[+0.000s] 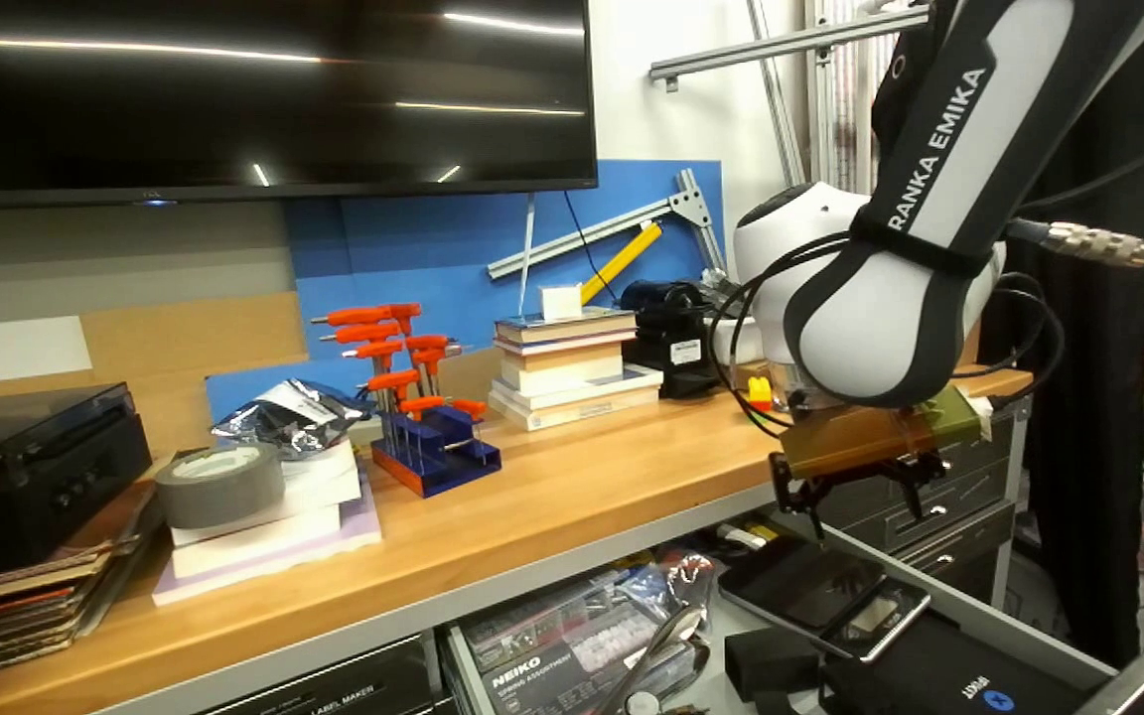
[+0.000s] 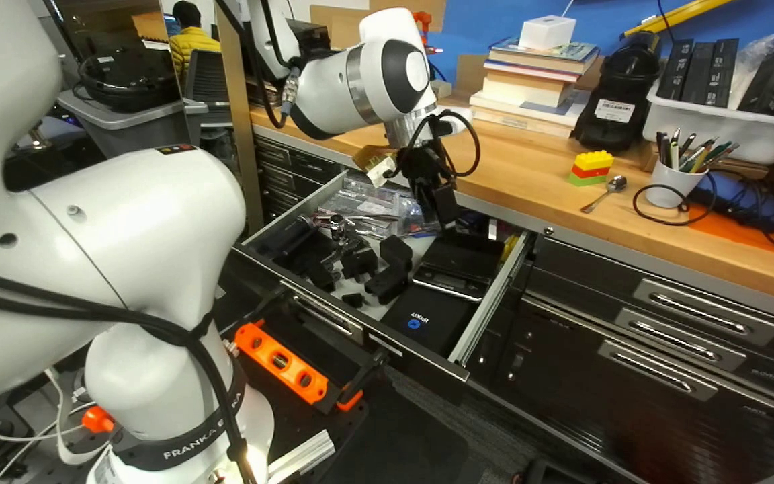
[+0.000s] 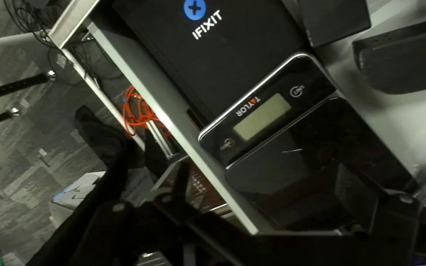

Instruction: Open the middle drawer then remove three black pieces from the drawer

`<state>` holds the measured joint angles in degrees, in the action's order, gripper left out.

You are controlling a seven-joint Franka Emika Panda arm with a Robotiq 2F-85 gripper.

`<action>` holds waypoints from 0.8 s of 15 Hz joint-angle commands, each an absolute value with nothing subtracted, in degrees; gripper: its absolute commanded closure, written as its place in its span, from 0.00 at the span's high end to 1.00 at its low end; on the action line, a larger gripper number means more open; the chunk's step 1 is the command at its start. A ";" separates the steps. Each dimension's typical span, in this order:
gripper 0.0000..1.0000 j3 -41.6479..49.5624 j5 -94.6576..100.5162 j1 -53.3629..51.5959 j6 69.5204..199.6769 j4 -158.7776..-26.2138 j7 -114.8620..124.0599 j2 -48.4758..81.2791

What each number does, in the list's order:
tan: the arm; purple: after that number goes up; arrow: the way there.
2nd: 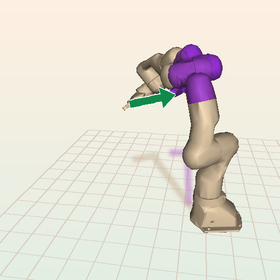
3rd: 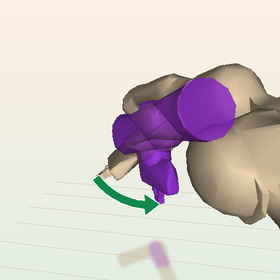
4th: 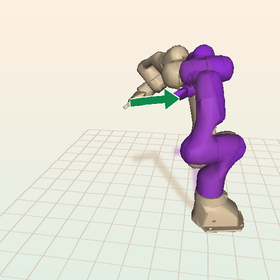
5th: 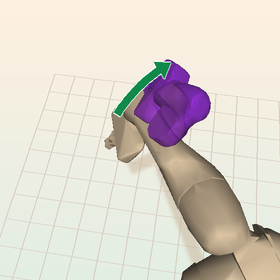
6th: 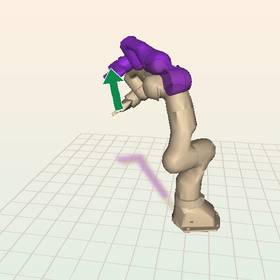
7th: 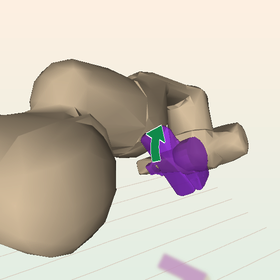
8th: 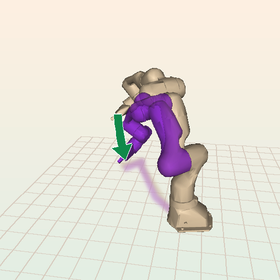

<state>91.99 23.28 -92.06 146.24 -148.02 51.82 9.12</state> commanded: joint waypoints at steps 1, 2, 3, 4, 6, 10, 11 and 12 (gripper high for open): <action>1.00 96.24 23.81 -96.23 149.42 -149.10 44.45 2.60; 1.00 96.57 23.69 -96.63 150.19 -149.49 42.41 1.37; 1.00 96.53 23.75 -96.61 151.25 -150.27 40.64 0.17; 1.00 96.41 23.88 -96.46 152.09 -150.98 38.73 -1.08; 1.00 83.64 17.57 -84.22 154.77 -152.64 29.90 -0.07; 1.00 75.87 14.16 -75.76 155.32 -155.95 16.92 -3.95; 1.00 73.83 13.07 -73.68 155.00 -156.96 13.97 -5.21; 1.00 69.46 11.41 -69.31 154.58 -158.05 10.20 -6.31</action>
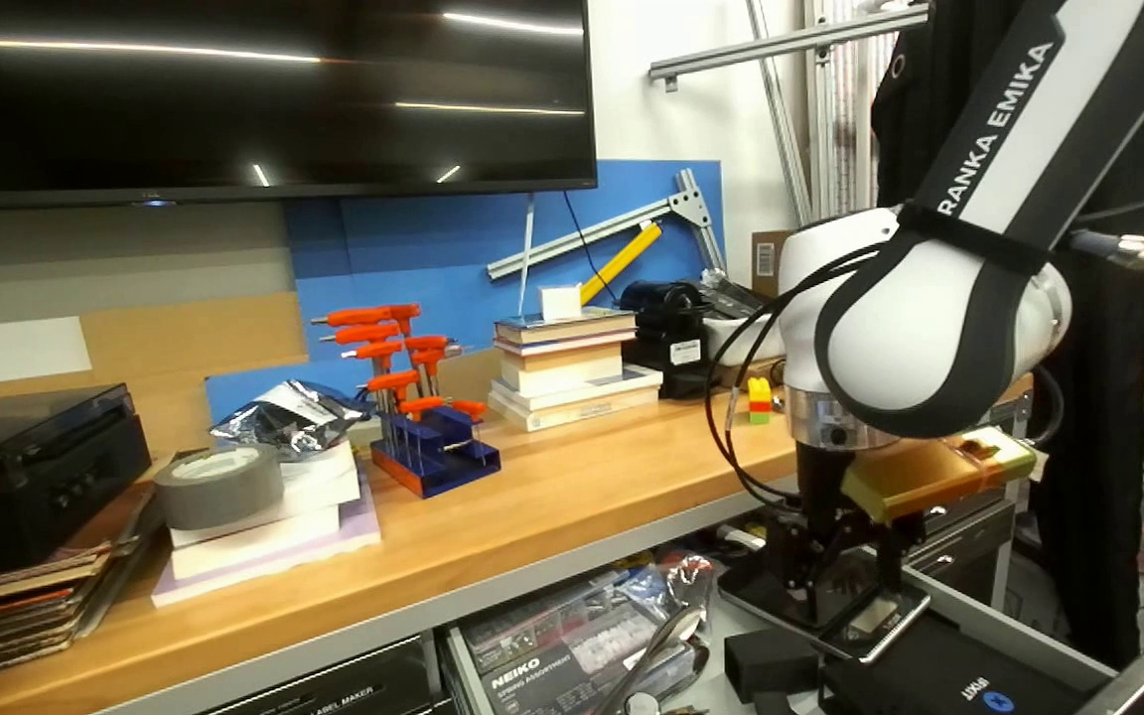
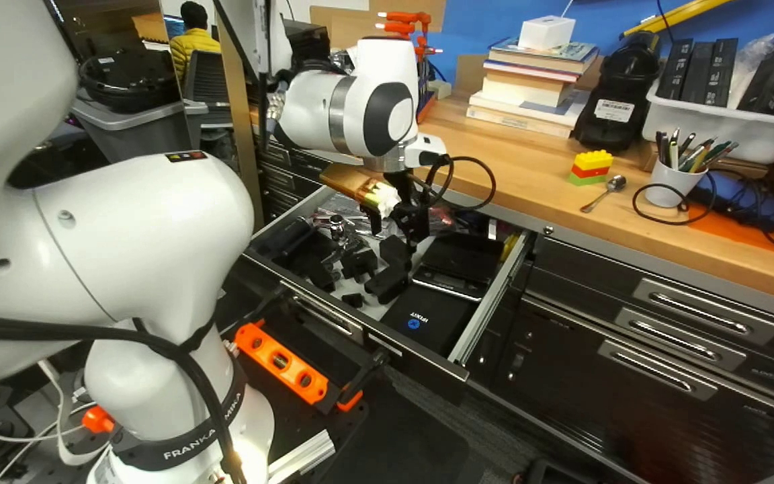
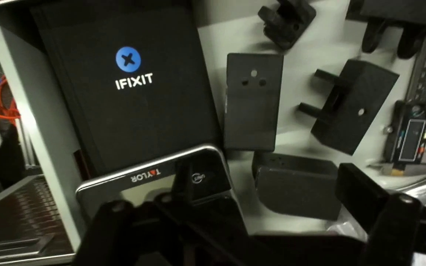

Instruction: Open the middle drawer then remove three black pieces from the drawer

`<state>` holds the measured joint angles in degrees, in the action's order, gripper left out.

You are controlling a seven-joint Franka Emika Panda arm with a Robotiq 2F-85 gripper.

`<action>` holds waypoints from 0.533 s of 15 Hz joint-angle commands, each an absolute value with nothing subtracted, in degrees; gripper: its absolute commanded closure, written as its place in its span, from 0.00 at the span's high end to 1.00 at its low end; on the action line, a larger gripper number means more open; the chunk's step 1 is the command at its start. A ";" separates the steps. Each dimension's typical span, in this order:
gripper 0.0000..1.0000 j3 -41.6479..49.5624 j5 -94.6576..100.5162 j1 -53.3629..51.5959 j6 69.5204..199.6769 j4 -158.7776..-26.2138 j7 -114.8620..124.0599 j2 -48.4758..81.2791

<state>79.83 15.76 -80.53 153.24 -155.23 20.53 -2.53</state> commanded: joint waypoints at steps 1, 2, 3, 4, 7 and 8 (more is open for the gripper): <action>1.00 65.41 9.98 -64.88 153.86 -159.13 6.56 -7.51; 1.00 73.04 12.38 -71.51 151.98 -159.25 5.73 -10.31; 1.00 72.24 9.72 -71.13 149.27 -157.72 1.59 -10.42; 1.00 73.03 9.17 -71.71 148.29 -158.05 -0.64 -11.11; 1.00 75.57 6.13 -74.00 145.99 -157.99 -4.73 -10.77; 1.00 76.35 5.26 -74.72 145.33 -157.99 -5.52 -10.63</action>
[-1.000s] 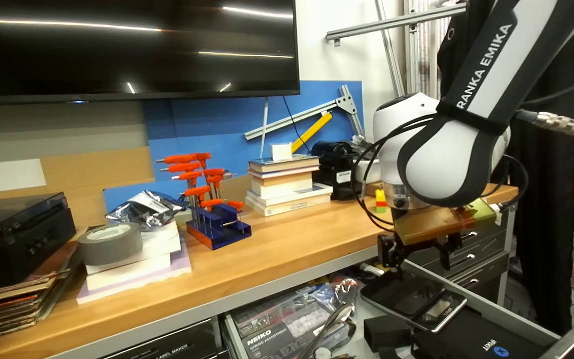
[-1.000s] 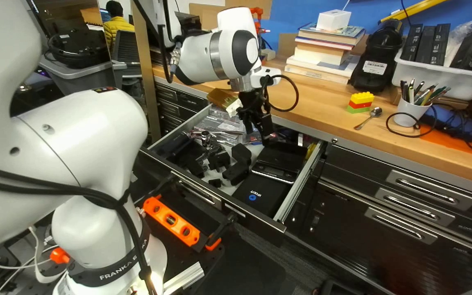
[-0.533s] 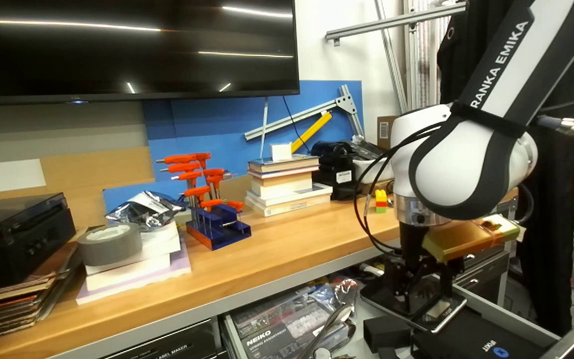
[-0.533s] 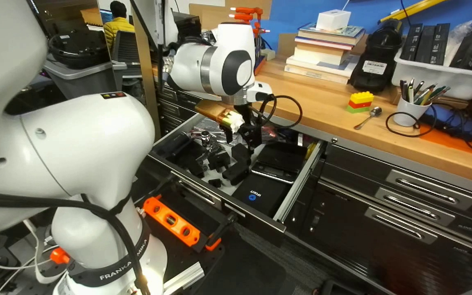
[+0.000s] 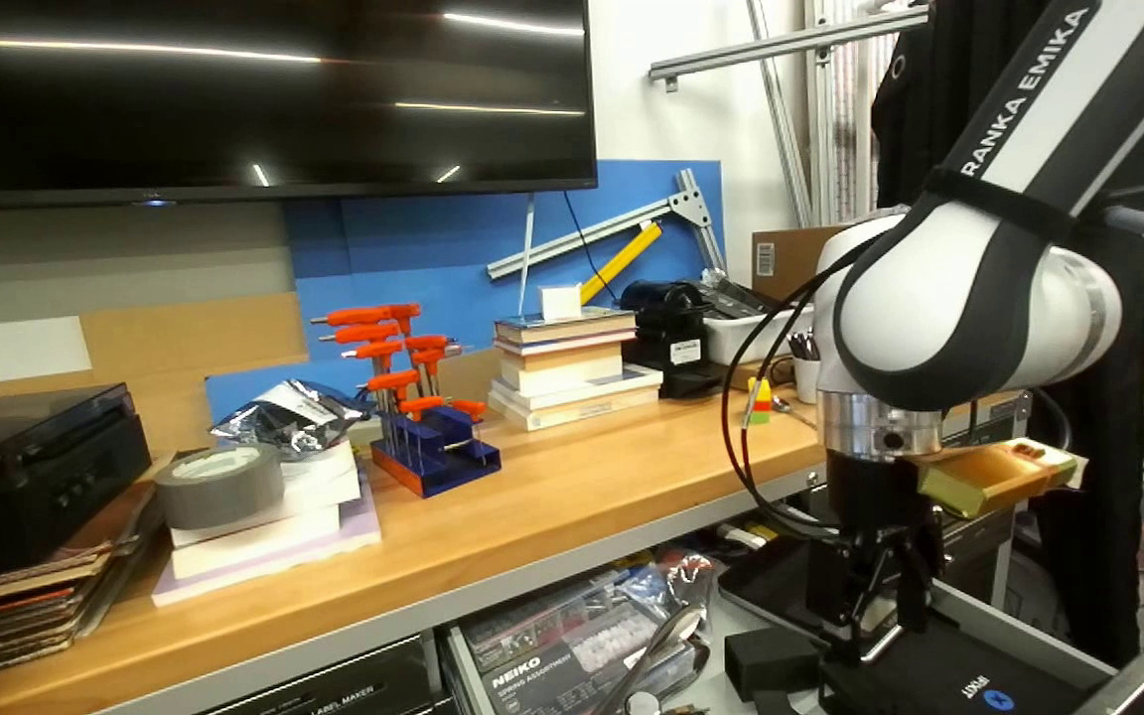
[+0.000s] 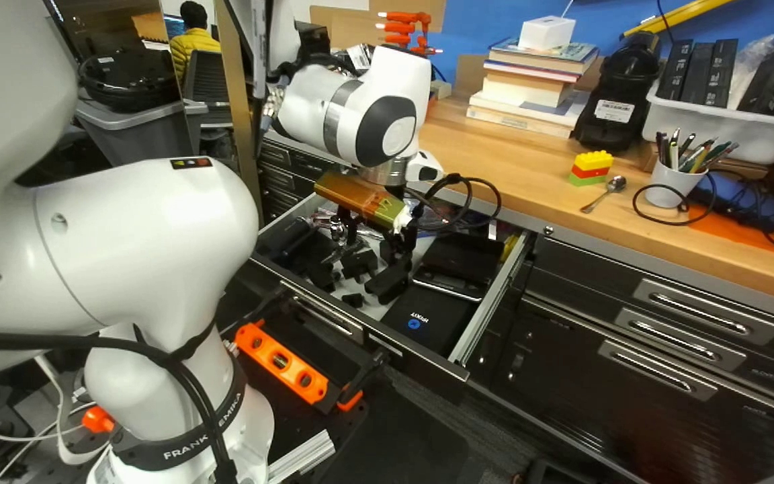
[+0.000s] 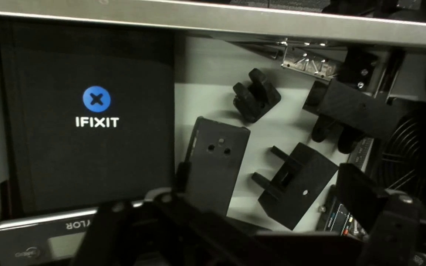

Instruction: Open the middle drawer then remove three black pieces from the drawer

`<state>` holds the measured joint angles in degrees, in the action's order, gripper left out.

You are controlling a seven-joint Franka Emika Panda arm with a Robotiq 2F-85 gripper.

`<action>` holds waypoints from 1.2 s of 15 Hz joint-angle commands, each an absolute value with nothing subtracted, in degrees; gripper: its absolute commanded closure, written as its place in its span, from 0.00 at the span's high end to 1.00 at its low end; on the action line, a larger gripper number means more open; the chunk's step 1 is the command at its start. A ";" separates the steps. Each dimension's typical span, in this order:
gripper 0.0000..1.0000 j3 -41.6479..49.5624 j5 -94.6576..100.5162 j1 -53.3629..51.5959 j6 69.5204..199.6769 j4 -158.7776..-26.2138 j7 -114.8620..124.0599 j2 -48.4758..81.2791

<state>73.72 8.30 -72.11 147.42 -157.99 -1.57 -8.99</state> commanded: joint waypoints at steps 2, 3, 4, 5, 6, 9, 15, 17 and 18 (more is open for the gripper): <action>1.00 78.21 2.89 -77.13 146.31 -158.02 -5.61 -8.83; 1.00 78.99 1.81 -78.30 147.30 -158.03 -5.04 -7.93; 1.00 79.94 0.81 -79.68 147.87 -158.03 -4.81 -7.27; 1.00 80.72 -0.27 -80.98 148.97 -158.03 -4.07 -6.17; 1.00 81.61 -1.17 -82.22 149.78 -158.02 -3.88 -5.50; 1.00 83.97 -3.82 -85.69 152.47 -158.00 -3.71 -2.79; 1.00 84.44 -7.93 -87.81 154.27 -157.97 -4.30 1.56; 1.00 83.54 -9.81 -87.33 154.39 -157.97 -4.88 2.16; 1.00 83.05 -10.81 -87.04 154.25 -157.97 -5.28 2.28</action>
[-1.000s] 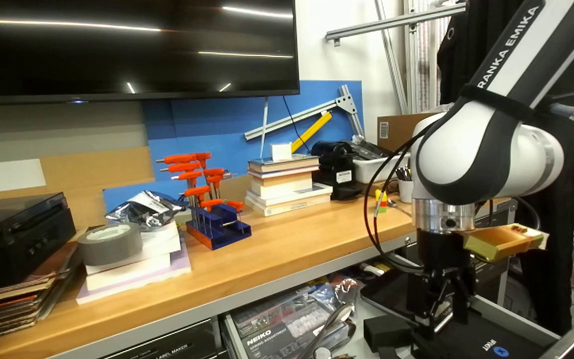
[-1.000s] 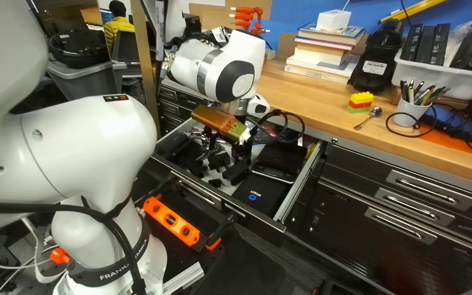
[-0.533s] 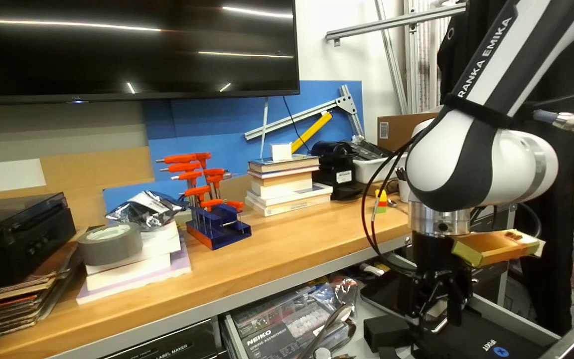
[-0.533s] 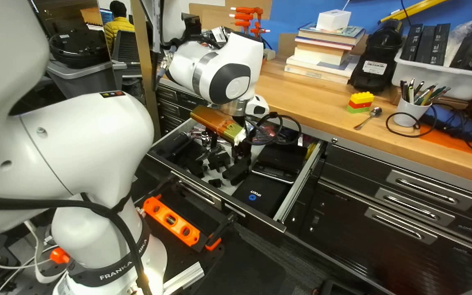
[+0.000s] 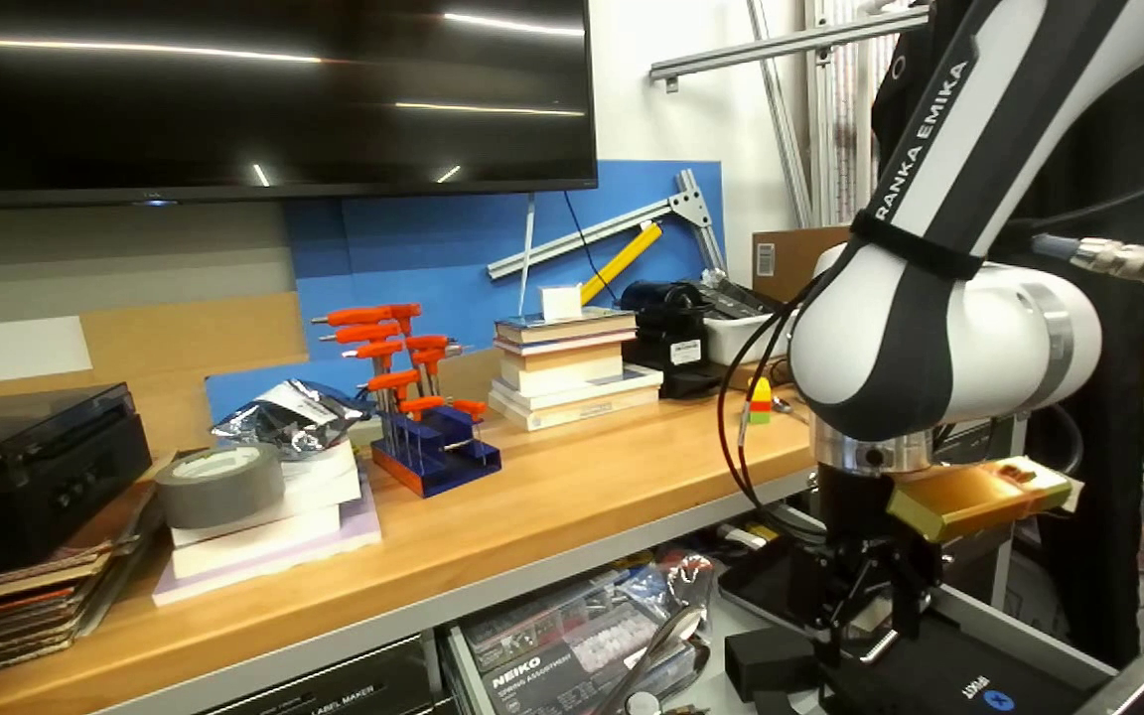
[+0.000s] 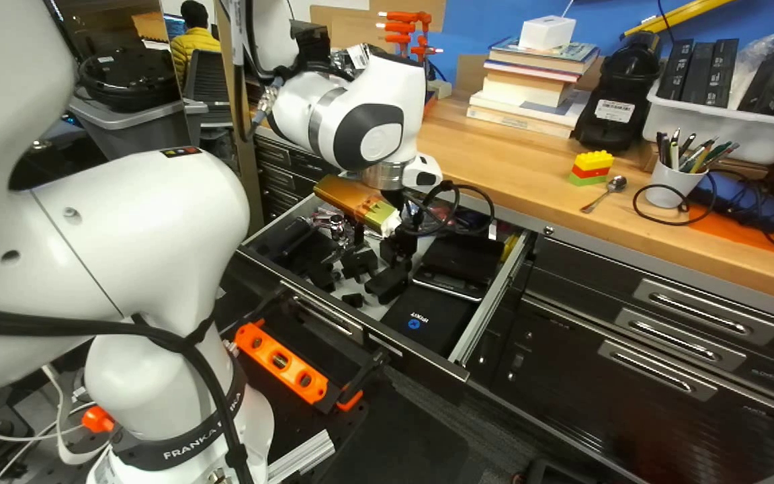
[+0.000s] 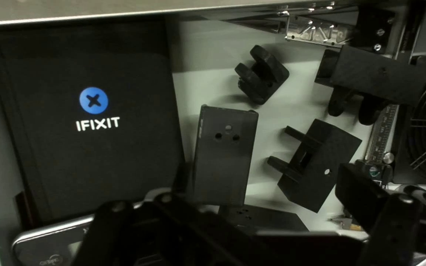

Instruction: Open the middle drawer then remove three black pieces from the drawer

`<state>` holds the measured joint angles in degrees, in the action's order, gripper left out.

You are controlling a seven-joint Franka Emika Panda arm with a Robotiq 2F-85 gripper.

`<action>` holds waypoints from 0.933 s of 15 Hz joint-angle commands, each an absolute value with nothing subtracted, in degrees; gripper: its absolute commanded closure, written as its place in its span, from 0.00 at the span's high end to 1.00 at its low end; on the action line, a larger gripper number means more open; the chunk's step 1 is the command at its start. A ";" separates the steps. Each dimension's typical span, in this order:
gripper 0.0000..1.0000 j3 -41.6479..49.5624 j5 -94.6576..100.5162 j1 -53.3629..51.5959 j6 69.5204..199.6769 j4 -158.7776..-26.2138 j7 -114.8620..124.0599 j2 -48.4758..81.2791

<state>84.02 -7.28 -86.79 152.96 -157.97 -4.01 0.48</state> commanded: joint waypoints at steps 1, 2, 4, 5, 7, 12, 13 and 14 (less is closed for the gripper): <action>1.00 82.53 -12.04 -86.87 154.16 -157.97 -5.48 2.78; 1.00 82.05 -13.21 -86.70 153.86 -157.97 -5.90 2.99; 1.00 80.63 -16.06 -86.22 152.60 -157.97 -6.45 4.44; 1.00 79.61 -17.67 -85.70 150.77 -157.99 -6.53 5.55; 1.00 77.05 -21.24 -83.70 145.84 -158.04 -6.47 7.39; 1.00 70.00 -25.66 -78.71 140.93 -158.18 -7.10 12.28; 1.00 68.03 -26.93 -77.70 142.92 -158.22 -7.92 13.21; 1.00 65.98 -28.28 -76.58 144.66 -158.22 -8.81 14.13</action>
<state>71.24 -24.21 -79.59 141.77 -158.22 -5.72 10.50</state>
